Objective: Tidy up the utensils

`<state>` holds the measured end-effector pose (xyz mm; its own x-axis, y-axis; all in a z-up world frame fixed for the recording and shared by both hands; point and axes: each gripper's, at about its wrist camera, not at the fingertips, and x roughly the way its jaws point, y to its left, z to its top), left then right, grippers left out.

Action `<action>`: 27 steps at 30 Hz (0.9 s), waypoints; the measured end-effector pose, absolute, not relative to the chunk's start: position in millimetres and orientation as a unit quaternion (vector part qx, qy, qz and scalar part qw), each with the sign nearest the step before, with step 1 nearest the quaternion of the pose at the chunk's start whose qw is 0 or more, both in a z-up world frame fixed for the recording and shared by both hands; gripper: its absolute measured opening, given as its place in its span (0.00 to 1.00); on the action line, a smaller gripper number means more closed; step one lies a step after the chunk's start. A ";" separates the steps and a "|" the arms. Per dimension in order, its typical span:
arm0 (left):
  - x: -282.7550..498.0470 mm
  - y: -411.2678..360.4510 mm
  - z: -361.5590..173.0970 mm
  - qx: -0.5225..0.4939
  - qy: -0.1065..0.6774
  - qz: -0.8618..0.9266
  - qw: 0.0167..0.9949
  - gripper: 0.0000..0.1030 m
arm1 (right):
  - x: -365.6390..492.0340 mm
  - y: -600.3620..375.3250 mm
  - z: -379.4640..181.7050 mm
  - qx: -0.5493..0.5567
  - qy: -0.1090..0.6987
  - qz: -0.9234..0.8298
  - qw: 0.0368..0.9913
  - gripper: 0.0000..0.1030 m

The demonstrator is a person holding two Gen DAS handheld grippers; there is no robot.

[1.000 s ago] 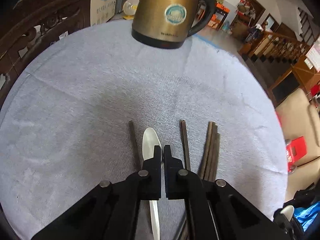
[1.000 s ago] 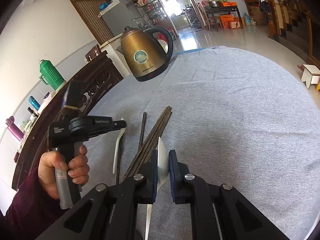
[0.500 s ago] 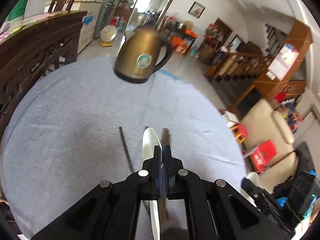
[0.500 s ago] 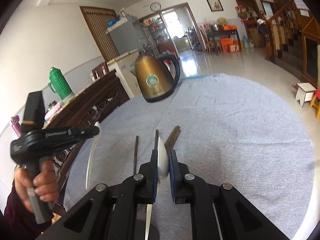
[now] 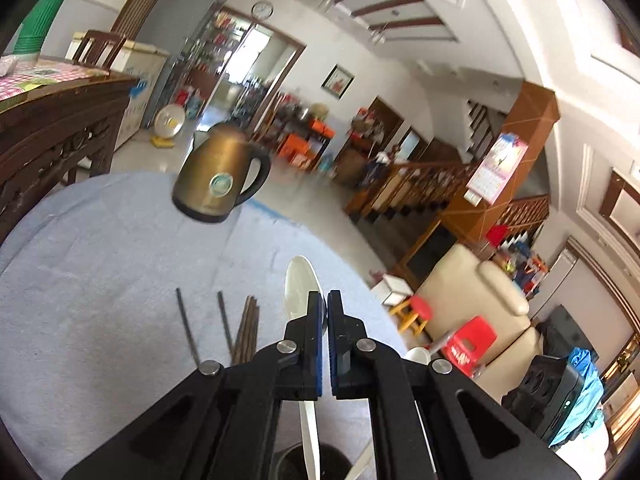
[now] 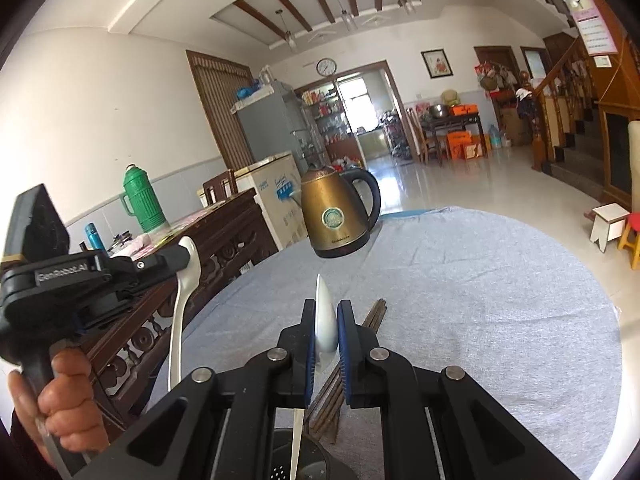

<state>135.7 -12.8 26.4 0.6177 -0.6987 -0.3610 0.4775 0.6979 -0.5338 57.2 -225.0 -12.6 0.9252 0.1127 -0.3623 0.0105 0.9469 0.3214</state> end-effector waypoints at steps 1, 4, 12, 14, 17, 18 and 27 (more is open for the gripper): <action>133.4 -15.9 21.4 -0.199 0.270 -0.336 0.880 0.02 | 57.4 -222.9 -15.0 0.157 0.190 0.024 0.969 0.11; 128.6 -25.0 4.9 -0.200 0.259 -0.338 0.882 0.03 | 57.8 -216.5 -25.3 0.143 0.191 0.021 0.971 0.11; 117.2 -45.1 -39.1 -0.175 0.256 -0.324 0.894 0.03 | 52.2 -220.5 -51.1 0.132 0.198 0.030 0.971 0.11; 108.7 -47.3 -42.2 -0.160 0.246 -0.321 0.901 0.03 | 47.1 -223.9 -54.5 0.136 0.197 0.037 0.970 0.11; 94.3 -49.4 -50.0 -0.139 0.236 -0.319 0.908 0.03 | 43.4 -225.4 -58.0 0.141 0.199 0.046 0.969 0.11; 92.0 -49.7 -51.9 -0.135 0.238 -0.318 0.908 0.03 | 42.0 -225.3 -59.5 0.141 0.202 0.047 0.968 0.11; 63.6 -37.5 -65.5 -0.109 0.255 -0.303 0.912 0.06 | 28.0 -227.4 -63.5 0.159 0.221 0.080 0.959 0.12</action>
